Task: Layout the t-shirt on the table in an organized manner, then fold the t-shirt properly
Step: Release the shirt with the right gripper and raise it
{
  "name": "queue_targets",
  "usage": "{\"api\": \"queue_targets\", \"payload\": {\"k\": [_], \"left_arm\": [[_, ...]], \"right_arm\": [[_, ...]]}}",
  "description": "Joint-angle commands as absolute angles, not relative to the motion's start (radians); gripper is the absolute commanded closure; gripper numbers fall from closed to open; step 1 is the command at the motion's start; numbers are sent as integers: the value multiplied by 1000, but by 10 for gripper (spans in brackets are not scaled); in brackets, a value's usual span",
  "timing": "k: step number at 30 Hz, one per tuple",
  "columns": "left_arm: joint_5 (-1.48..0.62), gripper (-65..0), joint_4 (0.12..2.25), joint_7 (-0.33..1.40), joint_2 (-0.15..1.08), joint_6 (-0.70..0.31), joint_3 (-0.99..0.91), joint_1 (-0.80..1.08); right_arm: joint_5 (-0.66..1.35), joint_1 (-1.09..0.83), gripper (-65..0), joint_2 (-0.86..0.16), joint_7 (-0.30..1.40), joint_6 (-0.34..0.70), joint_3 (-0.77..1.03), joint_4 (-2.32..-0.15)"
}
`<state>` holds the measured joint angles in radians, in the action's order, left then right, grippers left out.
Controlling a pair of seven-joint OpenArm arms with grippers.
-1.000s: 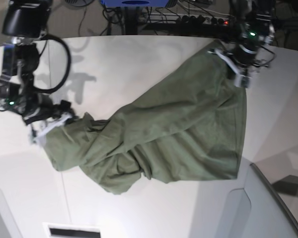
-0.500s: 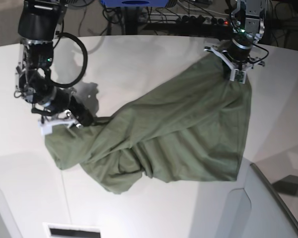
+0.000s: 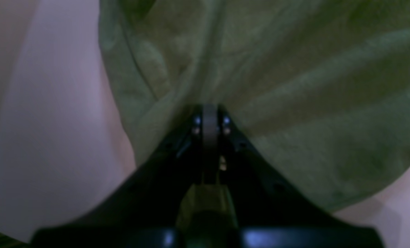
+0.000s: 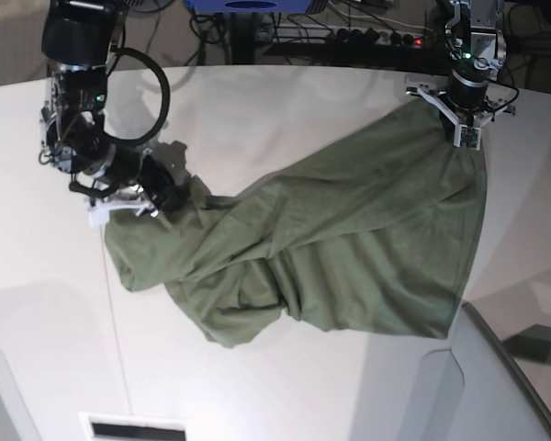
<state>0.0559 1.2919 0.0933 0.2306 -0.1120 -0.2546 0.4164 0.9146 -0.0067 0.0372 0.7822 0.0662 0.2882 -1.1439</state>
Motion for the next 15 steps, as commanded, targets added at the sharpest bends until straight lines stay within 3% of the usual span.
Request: {"api": "queue_targets", "payload": {"k": [1, 6, 11, 15], "left_arm": [[70, 0, 1287, 157, 237, -117, -254, 430], [70, 0, 1287, 157, 237, -117, -249, 430], [70, 0, 1287, 157, 237, -117, -255, 430], [70, 0, 1287, 157, 237, -117, -255, 430]], "right_arm": [[937, 13, -251, 41, 779, 81, 286, -1161], [938, 7, -240, 42, 779, 85, 286, -1162], [940, 7, -128, 50, 782, 85, 285, -1161], [940, 7, -101, 65, 782, 85, 240, -1161]]}}
